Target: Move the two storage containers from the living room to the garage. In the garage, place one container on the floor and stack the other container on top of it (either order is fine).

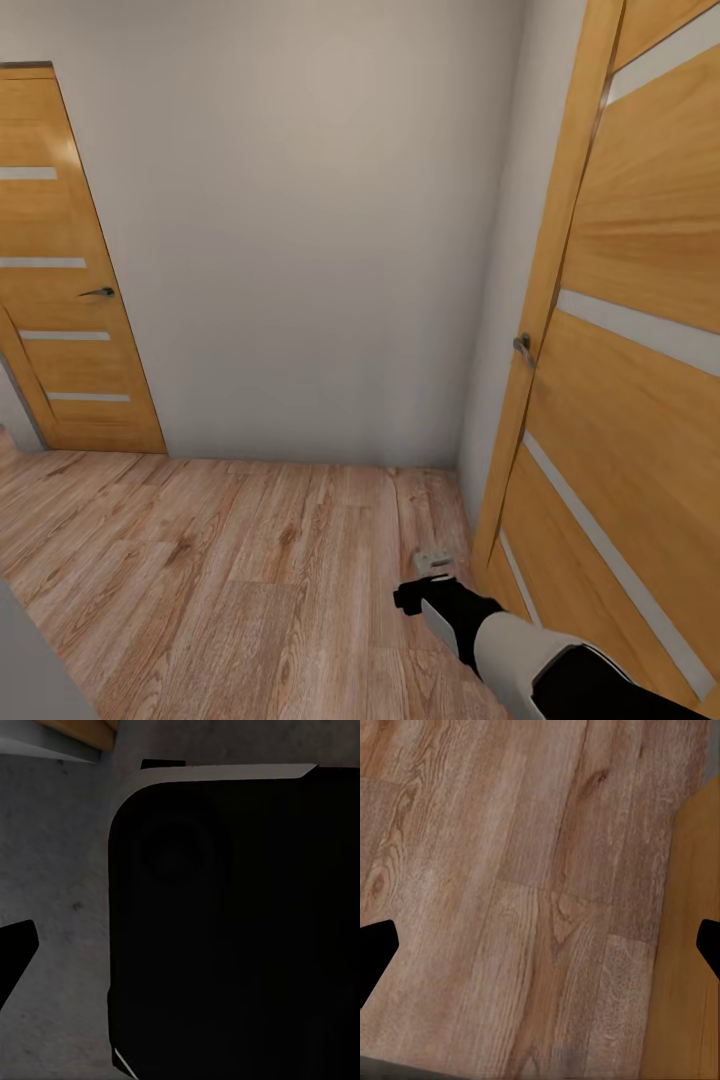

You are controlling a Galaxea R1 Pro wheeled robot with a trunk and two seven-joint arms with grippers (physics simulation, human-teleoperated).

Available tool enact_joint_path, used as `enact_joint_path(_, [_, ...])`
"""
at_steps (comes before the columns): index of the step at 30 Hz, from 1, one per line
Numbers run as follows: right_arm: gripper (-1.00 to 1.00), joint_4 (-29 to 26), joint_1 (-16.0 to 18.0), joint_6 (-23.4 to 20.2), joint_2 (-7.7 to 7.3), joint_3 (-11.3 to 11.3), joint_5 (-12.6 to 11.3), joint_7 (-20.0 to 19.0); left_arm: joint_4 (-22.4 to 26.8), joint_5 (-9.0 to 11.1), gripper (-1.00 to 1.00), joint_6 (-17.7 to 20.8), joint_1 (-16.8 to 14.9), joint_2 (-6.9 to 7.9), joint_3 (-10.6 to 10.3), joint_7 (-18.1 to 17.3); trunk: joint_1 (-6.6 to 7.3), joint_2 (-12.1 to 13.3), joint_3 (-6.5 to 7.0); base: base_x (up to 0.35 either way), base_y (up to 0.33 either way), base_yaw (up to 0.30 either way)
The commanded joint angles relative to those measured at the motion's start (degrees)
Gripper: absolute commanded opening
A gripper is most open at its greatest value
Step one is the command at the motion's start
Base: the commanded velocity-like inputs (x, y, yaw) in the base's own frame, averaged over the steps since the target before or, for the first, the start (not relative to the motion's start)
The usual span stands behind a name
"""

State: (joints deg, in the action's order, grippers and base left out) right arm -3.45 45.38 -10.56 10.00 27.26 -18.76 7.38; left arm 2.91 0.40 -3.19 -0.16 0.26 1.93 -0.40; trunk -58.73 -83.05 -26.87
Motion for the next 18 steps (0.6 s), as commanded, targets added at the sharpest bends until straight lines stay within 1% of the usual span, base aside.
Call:
enact_joint_path(1, [1.0,0.18,-0.07,0.02,0.0,0.49,-0.31,0.28,-0.01,0.04,1.0,-0.15,-0.02,0.0,0.18,-0.04,0.0,-0.03,-0.05,0.0,0.0,0.0])
enact_joint_path(4, [1.0,0.61,-1.02,1.04,0.0,0.49,0.15,0.16,-0.01,0.04,1.0,-0.15,-0.02,0.0,0.18,-0.04,0.0,-0.03,-0.05,0.0,0.0,0.0])
enact_joint_path(6, [1.0,0.75,-2.63,1.54,0.0,0.47,0.86,0.08,-0.01,0.04,1.0,-0.15,-0.02,0.0,0.18,-0.04,0.0,-0.03,-0.05,0.0,0.0,0.0])
enact_joint_path(8, [1.0,0.82,-4.64,1.84,0.0,0.45,2.05,0.04,-0.01,0.04,1.0,-0.15,-0.02,0.0,0.18,-0.04,0.0,-0.03,-0.05,0.0,0.0,0.0])
enact_joint_path(9, [1.0,0.85,-5.99,2.05,0.0,0.44,3.06,0.02,-0.01,0.04,1.0,-0.15,-0.02,0.0,0.18,-0.03,0.0,-0.03,-0.05,0.0,0.0,0.0])
enact_joint_path(13, [1.0,0.95,-9.29,2.59,0.0,0.43,5.69,-0.04,-0.01,0.07,1.0,-0.15,-0.02,0.01,0.18,-0.04,0.0,-0.03,-0.05,0.0,0.0,0.0])
enact_joint_path(18, [1.0,0.98,-11.88,2.77,0.0,0.42,6.71,-0.19,-0.01,0.09,1.0,-0.15,-0.02,0.0,0.18,-0.04,0.0,-0.03,-0.05,0.0,0.0,0.0])
